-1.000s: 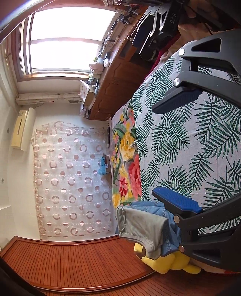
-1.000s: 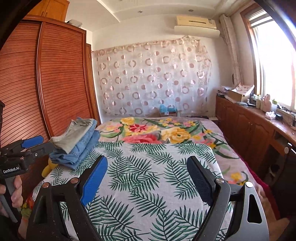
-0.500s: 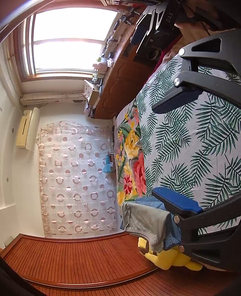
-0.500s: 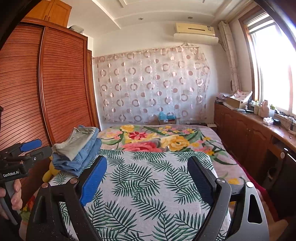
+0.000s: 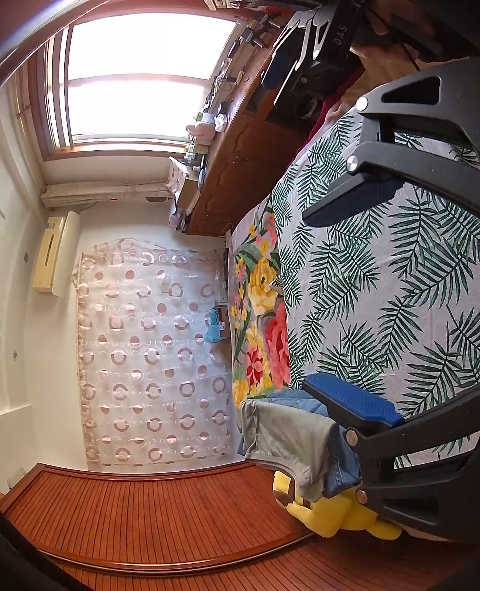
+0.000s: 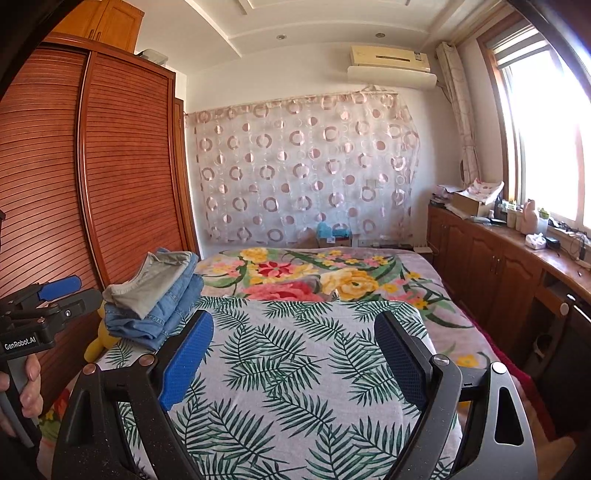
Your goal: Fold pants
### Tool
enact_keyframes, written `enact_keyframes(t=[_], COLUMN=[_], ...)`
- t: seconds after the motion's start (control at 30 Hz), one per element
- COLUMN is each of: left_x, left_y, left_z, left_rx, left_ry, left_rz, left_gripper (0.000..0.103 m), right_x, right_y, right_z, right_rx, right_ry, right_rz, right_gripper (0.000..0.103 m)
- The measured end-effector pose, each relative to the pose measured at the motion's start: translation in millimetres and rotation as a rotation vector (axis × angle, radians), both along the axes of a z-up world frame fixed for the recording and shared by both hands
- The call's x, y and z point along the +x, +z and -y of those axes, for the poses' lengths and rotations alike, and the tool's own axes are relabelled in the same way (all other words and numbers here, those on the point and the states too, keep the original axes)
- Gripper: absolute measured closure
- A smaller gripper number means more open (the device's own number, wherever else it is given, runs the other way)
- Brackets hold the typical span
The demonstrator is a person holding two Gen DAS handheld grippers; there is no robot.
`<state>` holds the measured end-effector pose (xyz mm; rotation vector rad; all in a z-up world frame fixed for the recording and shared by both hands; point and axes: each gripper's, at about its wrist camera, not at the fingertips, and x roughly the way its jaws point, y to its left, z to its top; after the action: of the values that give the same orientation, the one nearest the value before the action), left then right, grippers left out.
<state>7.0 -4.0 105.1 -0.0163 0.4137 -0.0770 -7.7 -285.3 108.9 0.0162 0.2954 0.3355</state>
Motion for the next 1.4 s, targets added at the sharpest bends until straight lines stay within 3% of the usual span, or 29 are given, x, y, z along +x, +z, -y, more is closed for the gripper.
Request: enact_keyframes(t=[1.4], left_x=[-1.8], left_y=[-1.1], left_z=[-3.7], left_rx=[-0.005], left_ry=[0.005], left_rz=[0.01], left_gripper=[0.021], right_x=[-2.1], right_y=[-3.5], right_z=[5.6], right_rx=[-0.003], right_ry=[0.009], right_rz=[0.004], right_gripper=[0.013])
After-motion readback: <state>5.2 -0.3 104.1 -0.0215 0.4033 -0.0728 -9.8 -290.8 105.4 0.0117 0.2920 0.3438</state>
